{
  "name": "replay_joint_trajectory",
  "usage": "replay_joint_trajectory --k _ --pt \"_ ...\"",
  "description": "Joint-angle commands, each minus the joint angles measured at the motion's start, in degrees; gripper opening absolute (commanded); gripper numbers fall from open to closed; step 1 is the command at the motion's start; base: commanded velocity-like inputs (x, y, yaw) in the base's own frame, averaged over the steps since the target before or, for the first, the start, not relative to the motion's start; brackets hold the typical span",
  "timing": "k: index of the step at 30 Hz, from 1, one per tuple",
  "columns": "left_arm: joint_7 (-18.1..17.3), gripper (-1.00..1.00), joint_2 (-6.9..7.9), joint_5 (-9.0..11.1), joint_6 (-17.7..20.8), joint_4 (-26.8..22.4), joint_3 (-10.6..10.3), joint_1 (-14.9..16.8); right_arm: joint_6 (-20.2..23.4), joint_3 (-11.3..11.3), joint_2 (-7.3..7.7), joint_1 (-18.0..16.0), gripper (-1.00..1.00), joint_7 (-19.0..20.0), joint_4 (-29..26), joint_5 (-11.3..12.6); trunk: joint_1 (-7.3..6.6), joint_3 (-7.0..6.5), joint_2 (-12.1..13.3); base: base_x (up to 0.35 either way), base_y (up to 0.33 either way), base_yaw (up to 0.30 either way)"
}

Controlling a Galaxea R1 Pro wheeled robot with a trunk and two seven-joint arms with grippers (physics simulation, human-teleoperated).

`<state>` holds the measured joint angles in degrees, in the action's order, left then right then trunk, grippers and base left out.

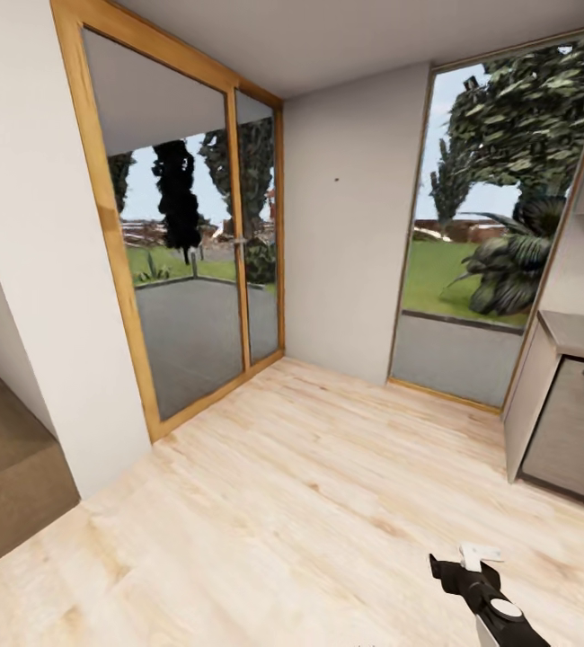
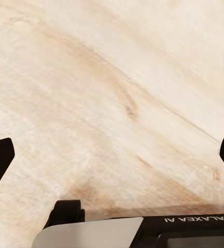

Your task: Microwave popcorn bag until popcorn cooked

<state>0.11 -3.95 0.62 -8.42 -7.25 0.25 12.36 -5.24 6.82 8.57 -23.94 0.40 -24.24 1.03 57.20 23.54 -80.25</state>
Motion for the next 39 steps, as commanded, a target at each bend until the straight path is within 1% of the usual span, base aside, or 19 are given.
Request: replay_joint_trajectory --k 1,7,9,13,20,21,23,28,37,39 --pt "0.04 1.00 0.00 0.07 -0.19 0.04 0.02 0.08 -0.21 0.11 0.02 -0.05 1.00 0.04 0.07 0.11 -0.23 -0.16 0.38 0.000 0.000 -0.298" --pt "0.05 1.00 0.06 0.08 -0.14 0.04 0.07 0.07 -0.19 0.20 0.20 -0.05 1.00 0.04 0.07 0.11 -0.45 -0.54 0.78 0.000 0.000 -0.298" --pt "0.08 1.00 0.06 0.08 -0.12 0.04 0.08 0.10 -0.14 0.20 0.27 -0.05 1.00 0.04 0.07 0.11 -0.89 -0.96 1.59 0.000 0.000 -0.297" --pt "0.06 1.00 0.08 0.08 -0.16 0.04 0.10 0.10 -0.12 0.21 0.41 -0.05 1.00 0.04 0.07 0.11 -1.33 -1.46 2.39 0.000 0.000 -0.298" --pt "0.07 1.00 0.08 0.08 -0.17 0.04 0.17 0.11 -0.12 0.21 0.48 -0.05 1.00 0.04 0.07 0.11 -2.87 -2.95 5.20 0.000 0.000 -0.298" --pt "0.07 1.00 0.08 0.08 -0.15 0.04 0.22 0.11 -0.12 0.16 0.47 -0.05 1.00 0.04 0.07 0.11 -2.87 -2.98 5.20 0.000 0.000 -0.298" --pt "0.05 1.00 0.08 0.08 -0.15 0.04 0.25 0.09 -0.12 0.14 0.43 -0.05 1.00 0.04 0.07 0.11 -3.30 -3.41 6.00 0.000 0.000 -0.298" --pt "0.08 1.00 0.08 0.08 -0.14 -0.02 0.25 0.10 -0.12 0.13 0.44 -0.05 1.00 0.04 0.07 0.11 -3.52 -3.76 6.40 0.000 0.000 -0.298" --pt "0.24 1.00 0.08 0.17 -0.11 0.04 0.21 0.12 -0.12 -0.01 0.40 -0.10 1.00 0.04 0.07 0.11 -5.50 -5.68 10.01 0.000 0.000 -0.298" --pt "0.13 1.00 0.08 0.11 -0.11 0.01 0.20 0.12 -0.12 -0.04 0.40 -0.09 1.00 0.04 0.07 0.11 -5.50 -5.75 10.01 0.000 0.000 -0.298"
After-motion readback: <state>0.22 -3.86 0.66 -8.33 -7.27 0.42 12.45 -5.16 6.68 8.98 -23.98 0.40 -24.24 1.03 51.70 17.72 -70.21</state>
